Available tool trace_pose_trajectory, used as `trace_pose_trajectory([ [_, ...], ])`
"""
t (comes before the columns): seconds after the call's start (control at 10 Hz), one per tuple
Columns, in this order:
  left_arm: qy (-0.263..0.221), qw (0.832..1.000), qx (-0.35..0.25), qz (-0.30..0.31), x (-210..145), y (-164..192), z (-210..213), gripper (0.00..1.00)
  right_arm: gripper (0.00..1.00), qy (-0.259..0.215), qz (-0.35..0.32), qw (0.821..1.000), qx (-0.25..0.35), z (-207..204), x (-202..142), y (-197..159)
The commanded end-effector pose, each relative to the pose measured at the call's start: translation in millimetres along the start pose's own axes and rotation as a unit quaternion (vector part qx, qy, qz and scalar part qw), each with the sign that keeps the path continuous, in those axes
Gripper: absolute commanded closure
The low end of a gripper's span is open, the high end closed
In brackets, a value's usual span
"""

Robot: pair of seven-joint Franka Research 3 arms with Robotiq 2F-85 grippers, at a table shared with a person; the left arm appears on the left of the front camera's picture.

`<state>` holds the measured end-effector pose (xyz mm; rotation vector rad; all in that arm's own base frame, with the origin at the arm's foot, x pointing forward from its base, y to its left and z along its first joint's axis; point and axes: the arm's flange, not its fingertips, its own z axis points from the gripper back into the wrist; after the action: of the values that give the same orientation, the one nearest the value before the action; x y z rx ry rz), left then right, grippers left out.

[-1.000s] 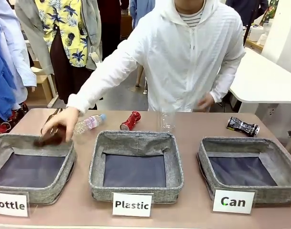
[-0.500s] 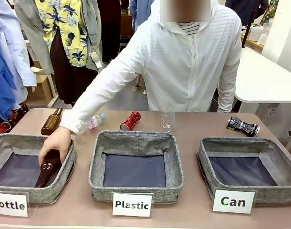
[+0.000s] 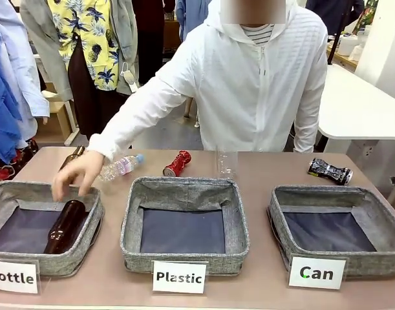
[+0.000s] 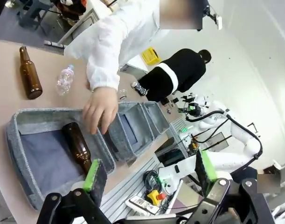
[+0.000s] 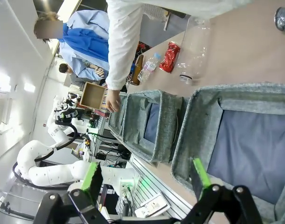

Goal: Sort the can waste into the basket.
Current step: Pick up the can waste from the table and place it in the right Fabric basket.

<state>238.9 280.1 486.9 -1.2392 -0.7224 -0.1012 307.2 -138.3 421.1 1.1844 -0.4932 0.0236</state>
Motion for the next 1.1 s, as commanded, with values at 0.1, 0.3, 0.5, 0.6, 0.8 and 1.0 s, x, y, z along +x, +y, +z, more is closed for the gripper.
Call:
trace_pose_trajectory([
  [0.1, 0.023, 0.999, 0.031, 0.001, 6.6, -17.3, -33.7, 0.0, 0.0, -0.011, 0.013, 1.0, 0.01, -0.4, 3.5, -0.2],
  [0.3, 0.071, 0.995, 0.063, -0.026, 18.7, -43.3, -73.2, 0.0, 0.0, -0.011, 0.013, 1.0, 0.01, -0.4, 3.5, -0.2],
  [0.5, 0.104, 0.981, 0.152, -0.061, 28.5, -80.4, -153.9, 0.0, 0.0, -0.011, 0.013, 1.0, 0.01, -0.4, 3.5, -0.2],
  [0.6, 0.124, 0.967, 0.211, -0.075, 31.9, -96.0, -202.3, 0.0, 0.0, -0.011, 0.013, 1.0, 0.01, -0.4, 3.5, -0.2],
  [0.8, 0.194, 0.925, 0.304, -0.12, 26.6, -122.5, -304.6, 0.0, 0.0, -0.011, 0.013, 1.0, 0.01, -0.4, 3.5, -0.2],
  [1.0, 0.22, 0.885, 0.383, -0.15, 6.1, -128.5, -394.0, 0.0, 0.0, -0.011, 0.013, 1.0, 0.01, -0.4, 3.5, -0.2],
])
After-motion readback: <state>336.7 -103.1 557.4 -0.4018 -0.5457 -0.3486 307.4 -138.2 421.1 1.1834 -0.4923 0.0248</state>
